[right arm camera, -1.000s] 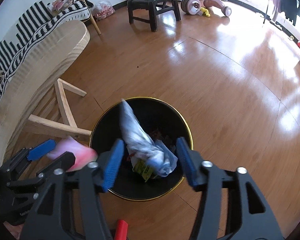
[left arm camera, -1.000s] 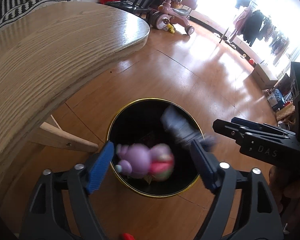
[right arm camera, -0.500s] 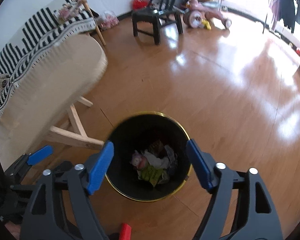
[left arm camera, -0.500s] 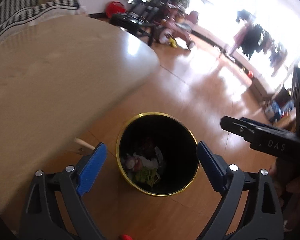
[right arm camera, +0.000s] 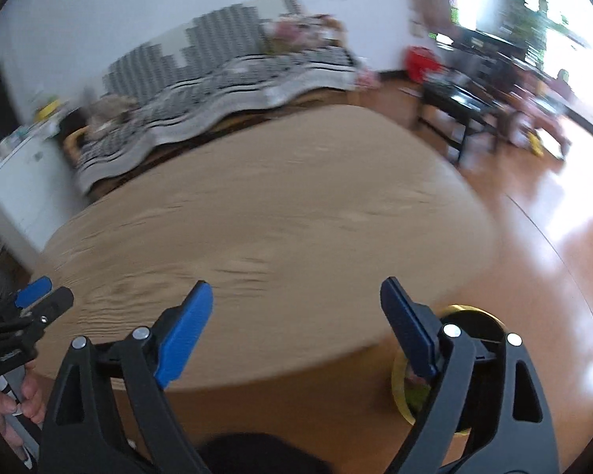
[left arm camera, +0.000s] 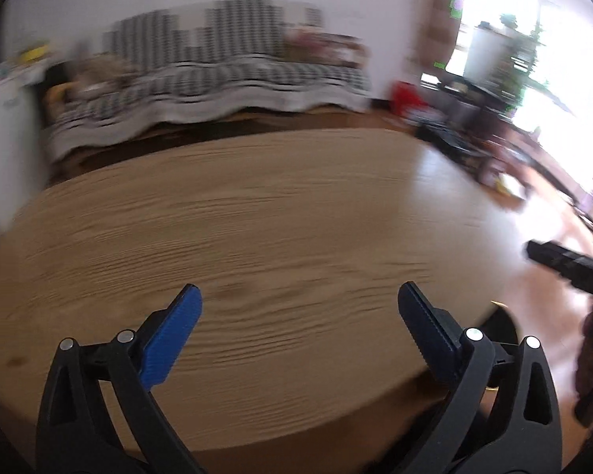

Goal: Collect trash

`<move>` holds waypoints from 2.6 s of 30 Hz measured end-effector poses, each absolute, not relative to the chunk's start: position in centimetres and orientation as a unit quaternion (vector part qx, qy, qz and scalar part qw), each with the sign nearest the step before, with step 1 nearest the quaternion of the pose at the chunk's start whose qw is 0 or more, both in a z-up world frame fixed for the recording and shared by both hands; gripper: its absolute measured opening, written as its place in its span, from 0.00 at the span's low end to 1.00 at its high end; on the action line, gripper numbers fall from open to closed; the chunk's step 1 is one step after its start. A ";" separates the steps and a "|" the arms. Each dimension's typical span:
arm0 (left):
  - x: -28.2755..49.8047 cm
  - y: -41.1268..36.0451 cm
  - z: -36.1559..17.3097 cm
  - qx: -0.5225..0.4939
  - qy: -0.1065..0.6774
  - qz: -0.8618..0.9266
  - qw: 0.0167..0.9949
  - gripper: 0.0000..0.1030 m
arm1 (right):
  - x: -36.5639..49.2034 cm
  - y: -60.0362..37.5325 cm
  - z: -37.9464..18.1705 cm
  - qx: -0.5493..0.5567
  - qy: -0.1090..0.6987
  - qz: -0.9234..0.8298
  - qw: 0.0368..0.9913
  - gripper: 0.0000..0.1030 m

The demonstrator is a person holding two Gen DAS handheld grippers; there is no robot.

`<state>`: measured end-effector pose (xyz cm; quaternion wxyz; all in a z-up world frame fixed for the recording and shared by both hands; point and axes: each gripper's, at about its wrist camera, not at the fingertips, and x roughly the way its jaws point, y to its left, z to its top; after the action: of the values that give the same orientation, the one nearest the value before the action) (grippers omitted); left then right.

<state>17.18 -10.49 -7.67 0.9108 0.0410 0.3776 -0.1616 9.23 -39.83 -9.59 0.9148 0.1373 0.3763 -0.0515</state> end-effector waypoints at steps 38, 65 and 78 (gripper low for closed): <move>21.8 6.2 -13.6 -0.014 0.396 0.015 0.918 0.94 | 19.4 -26.7 -14.1 0.041 0.375 -0.003 0.926 0.85; 21.8 6.1 -13.9 -0.007 0.400 0.019 0.916 0.94 | 18.9 -27.0 -14.6 0.034 0.386 -0.002 0.922 0.85; 21.8 6.1 -13.9 -0.007 0.402 0.020 0.916 0.94 | 18.8 -27.1 -14.6 0.034 0.386 -0.001 0.922 0.85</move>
<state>21.76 6.10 -13.91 0.9156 -0.0066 0.4016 0.0196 18.82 -27.09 -14.62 0.9219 0.0340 0.3859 -0.0008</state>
